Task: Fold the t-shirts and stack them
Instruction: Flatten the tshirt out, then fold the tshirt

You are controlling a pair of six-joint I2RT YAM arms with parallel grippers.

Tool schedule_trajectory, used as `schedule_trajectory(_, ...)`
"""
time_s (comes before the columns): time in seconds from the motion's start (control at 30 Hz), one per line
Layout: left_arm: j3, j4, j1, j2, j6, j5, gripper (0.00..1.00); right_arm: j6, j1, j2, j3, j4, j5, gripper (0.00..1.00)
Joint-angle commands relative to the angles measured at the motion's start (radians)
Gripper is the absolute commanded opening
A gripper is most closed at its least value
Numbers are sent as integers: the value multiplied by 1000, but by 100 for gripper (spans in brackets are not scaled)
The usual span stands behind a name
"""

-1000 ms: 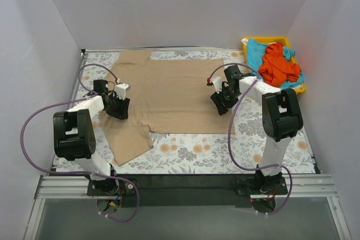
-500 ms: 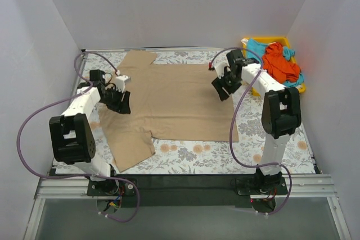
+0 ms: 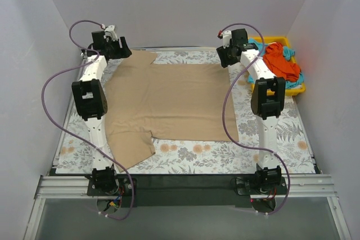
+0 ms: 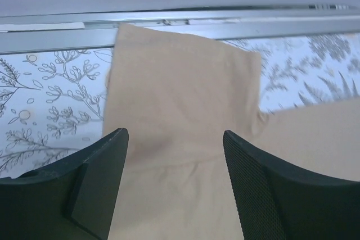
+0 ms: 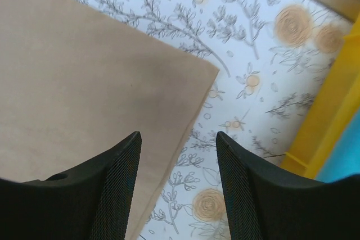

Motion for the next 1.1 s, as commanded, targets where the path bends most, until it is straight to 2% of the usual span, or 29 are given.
schedule_trajectory(0.0,121,142,0,69,-157,-64,64,66,3,-7,-33,109,17,53)
schedule_trajectory(0.13,133,248,-14,136,-131,-111,63,63,3,10,-46,115,-17,54)
schedule_trajectory(0.3,132,368,-14,201,-111,-199,61,53,5,36,-50,164,49,54)
schedule_trajectory(0.43,187,396,-23,260,-93,-214,60,72,3,62,-53,185,86,55)
schedule_trajectory(0.57,199,383,-41,291,-31,-210,57,75,3,83,-44,196,110,61)
schedule_trajectory(0.7,163,357,-55,281,20,-228,53,80,-3,94,-41,211,87,64)
schedule_trajectory(0.9,54,350,-55,207,56,-253,52,110,-5,114,-26,239,87,62)
schedule_trajectory(1.07,-20,353,-52,143,46,-226,51,167,-20,116,-29,285,24,61)
